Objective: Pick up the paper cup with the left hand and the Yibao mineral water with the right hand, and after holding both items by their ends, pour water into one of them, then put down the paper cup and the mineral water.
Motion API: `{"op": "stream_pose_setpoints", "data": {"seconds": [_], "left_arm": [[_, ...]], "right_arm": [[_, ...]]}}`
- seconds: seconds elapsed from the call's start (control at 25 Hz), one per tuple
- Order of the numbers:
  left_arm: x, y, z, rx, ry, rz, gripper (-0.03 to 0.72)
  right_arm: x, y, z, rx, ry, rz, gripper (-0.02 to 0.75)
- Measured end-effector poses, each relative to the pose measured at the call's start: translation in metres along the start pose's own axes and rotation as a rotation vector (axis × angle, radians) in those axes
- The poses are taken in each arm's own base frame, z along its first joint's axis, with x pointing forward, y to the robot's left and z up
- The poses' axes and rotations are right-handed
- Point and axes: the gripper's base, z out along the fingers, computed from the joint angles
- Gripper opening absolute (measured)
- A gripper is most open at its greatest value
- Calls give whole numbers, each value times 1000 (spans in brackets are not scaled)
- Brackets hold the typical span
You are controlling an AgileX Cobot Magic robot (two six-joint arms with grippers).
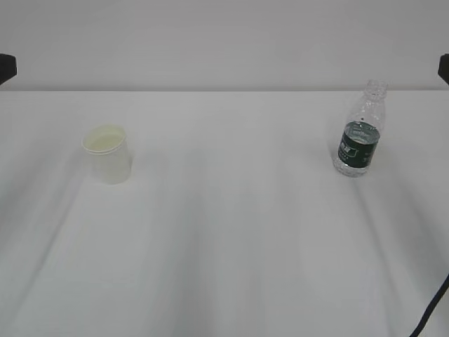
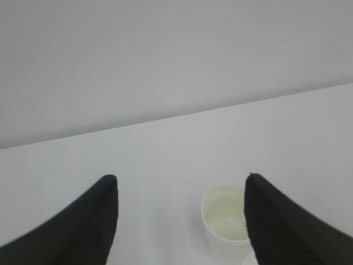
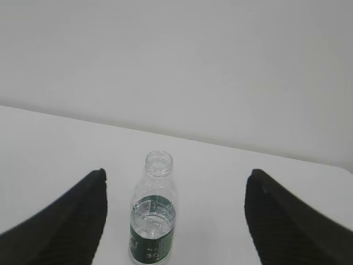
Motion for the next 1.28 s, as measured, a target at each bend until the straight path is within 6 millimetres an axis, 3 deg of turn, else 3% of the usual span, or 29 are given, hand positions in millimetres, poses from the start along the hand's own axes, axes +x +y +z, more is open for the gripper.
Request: {"op": "stream_pose_setpoints", "data": {"seconds": [0.24, 0.84, 1.28], "left_arm": [[-1, 2, -8, -31, 32, 8, 584], [-25, 4, -52, -80, -65, -6, 588], [-30, 6, -74, -119, -72, -20, 588]], "right_arm": [[-7, -1, -11, 5, -28, -19, 589], [-21, -5, -54, 46, -24, -25, 589], [-20, -6, -69, 61, 8, -24, 589]]}}
